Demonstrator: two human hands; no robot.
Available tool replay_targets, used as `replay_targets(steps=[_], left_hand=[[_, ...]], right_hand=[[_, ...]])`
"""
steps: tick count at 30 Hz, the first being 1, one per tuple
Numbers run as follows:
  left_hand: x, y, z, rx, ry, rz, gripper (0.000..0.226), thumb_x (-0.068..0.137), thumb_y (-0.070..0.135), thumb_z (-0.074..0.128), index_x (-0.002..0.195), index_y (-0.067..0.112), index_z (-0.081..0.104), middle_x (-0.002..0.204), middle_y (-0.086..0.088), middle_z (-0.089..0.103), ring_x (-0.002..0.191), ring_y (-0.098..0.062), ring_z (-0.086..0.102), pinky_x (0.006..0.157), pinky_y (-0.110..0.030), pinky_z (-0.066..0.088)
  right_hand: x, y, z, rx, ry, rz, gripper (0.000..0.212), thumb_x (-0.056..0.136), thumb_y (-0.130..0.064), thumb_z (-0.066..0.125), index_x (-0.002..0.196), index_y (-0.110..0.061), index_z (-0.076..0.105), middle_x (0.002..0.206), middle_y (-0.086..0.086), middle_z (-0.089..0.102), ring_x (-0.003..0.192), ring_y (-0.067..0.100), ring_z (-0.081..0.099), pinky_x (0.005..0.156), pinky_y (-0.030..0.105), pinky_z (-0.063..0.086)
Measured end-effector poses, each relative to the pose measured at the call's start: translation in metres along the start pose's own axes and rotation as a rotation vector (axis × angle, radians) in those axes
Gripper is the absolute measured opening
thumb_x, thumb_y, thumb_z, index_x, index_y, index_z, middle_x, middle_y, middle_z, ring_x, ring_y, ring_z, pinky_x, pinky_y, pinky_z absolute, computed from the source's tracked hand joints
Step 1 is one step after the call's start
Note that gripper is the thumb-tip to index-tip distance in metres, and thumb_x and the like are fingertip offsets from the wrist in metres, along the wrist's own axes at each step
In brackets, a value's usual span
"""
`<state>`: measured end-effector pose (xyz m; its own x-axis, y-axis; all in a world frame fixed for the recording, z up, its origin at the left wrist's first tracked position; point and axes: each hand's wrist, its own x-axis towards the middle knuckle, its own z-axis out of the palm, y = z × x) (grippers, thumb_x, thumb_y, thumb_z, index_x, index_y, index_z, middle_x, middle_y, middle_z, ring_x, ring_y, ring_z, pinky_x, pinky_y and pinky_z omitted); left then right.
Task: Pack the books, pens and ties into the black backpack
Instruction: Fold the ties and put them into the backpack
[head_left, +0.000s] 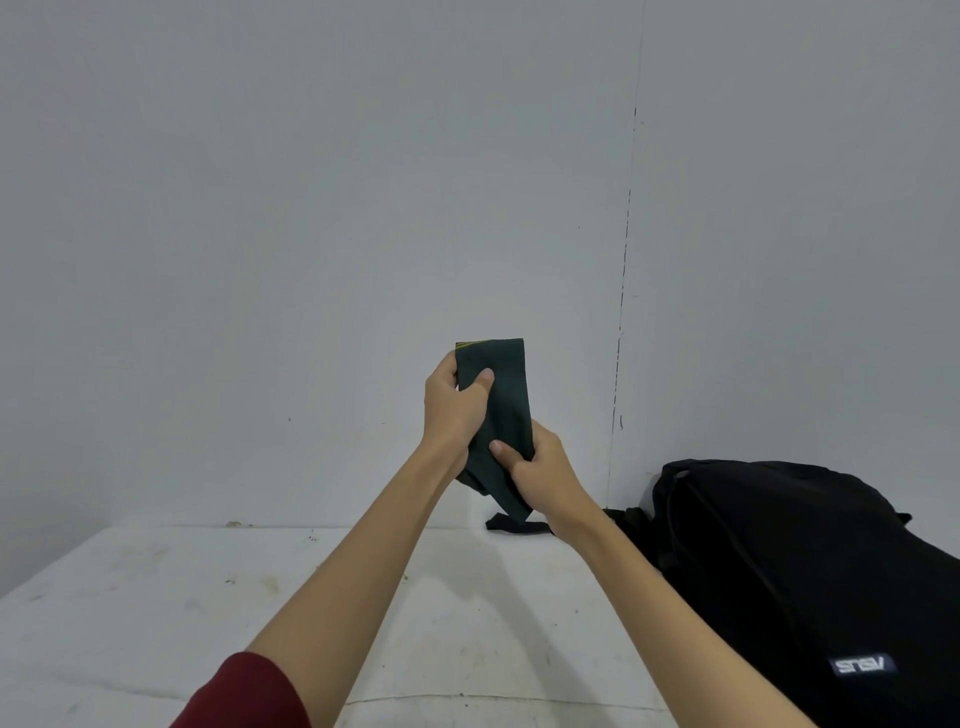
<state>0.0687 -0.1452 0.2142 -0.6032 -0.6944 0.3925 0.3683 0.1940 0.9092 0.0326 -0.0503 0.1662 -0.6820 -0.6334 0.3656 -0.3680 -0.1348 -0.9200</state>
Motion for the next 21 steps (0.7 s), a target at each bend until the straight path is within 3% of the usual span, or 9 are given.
replay_targets(steps=[4,7,11,14,18,21], left_hand=[[-0.002,-0.010,-0.008,-0.025,-0.130,-0.123,0.020,0.096,0.011,0.051,0.111,0.024,0.054,0.104,0.004,0.063,0.098,-0.020,0.061,0.081,-0.035,0.054],[-0.007,-0.021,-0.014,0.022,-0.195,-0.153,0.023,0.098,0.015,0.048,0.120,0.023,0.050,0.112,0.001,0.062,0.102,-0.020,0.061,0.085,-0.037,0.053],[-0.017,-0.034,-0.020,0.106,-0.148,-0.140,0.019,0.099,0.019,0.045,0.115,0.028,0.048,0.113,0.002,0.060,0.102,-0.021,0.060,0.088,-0.039,0.051],[-0.022,-0.036,-0.026,-0.020,-0.153,-0.229,0.022,0.099,0.014,0.043,0.116,0.027,0.047,0.117,-0.002,0.059,0.104,-0.023,0.059,0.088,-0.042,0.052],[-0.029,-0.031,-0.032,-0.168,-0.190,-0.257,0.033,0.099,0.005,0.041,0.123,0.027,0.039,0.117,-0.003,0.056,0.103,-0.024,0.058,0.081,-0.039,0.054],[-0.032,-0.030,-0.029,-0.130,-0.171,-0.201,0.037,0.098,0.006,0.042,0.125,0.031,0.037,0.123,-0.003,0.055,0.109,-0.026,0.057,0.089,-0.044,0.052]], right_hand=[[-0.005,0.006,-0.003,0.032,-0.012,0.044,0.016,0.097,-0.006,0.048,0.104,-0.018,0.057,0.093,-0.004,0.065,0.083,0.008,0.062,0.059,0.008,0.047],[-0.010,0.013,-0.002,0.094,-0.008,0.101,0.014,0.094,-0.010,0.055,0.095,-0.024,0.060,0.093,-0.002,0.068,0.085,0.016,0.065,0.065,0.021,0.054],[-0.021,0.023,0.006,0.134,-0.010,0.149,0.015,0.091,-0.012,0.062,0.104,-0.020,0.059,0.096,-0.003,0.068,0.086,0.012,0.065,0.062,0.018,0.052],[-0.028,0.026,0.010,0.192,0.005,0.183,0.023,0.089,-0.012,0.065,0.110,-0.017,0.059,0.100,-0.001,0.068,0.091,0.013,0.065,0.065,0.018,0.052],[-0.034,0.026,0.010,0.221,-0.006,0.218,0.040,0.079,-0.011,0.075,0.116,-0.016,0.057,0.109,0.007,0.067,0.099,0.030,0.066,0.077,0.041,0.058],[-0.040,0.023,0.016,0.311,-0.042,0.228,0.043,0.077,-0.001,0.074,0.113,-0.013,0.054,0.104,0.015,0.067,0.082,0.036,0.069,0.064,0.040,0.059]])
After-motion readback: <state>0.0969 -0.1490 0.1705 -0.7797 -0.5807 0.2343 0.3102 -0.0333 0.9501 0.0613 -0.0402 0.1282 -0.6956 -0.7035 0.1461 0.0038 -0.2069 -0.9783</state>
